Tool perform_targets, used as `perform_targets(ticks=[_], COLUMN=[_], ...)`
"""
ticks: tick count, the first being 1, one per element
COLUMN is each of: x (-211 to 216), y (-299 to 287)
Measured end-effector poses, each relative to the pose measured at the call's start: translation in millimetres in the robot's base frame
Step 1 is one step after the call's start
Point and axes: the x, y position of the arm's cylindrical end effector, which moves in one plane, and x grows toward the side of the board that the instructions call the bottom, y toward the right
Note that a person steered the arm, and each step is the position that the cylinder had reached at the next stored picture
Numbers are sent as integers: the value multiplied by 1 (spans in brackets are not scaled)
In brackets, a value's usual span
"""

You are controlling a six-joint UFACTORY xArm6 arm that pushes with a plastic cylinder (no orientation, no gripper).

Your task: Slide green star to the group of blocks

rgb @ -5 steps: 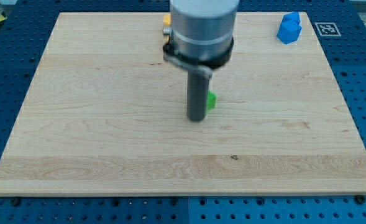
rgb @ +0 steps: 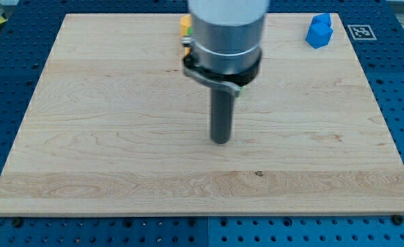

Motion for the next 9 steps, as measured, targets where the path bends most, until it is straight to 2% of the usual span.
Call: perform_targets(ticks=[2,6,7,9], x=[-80,-175,-155,-189], y=[9,6,19,33])
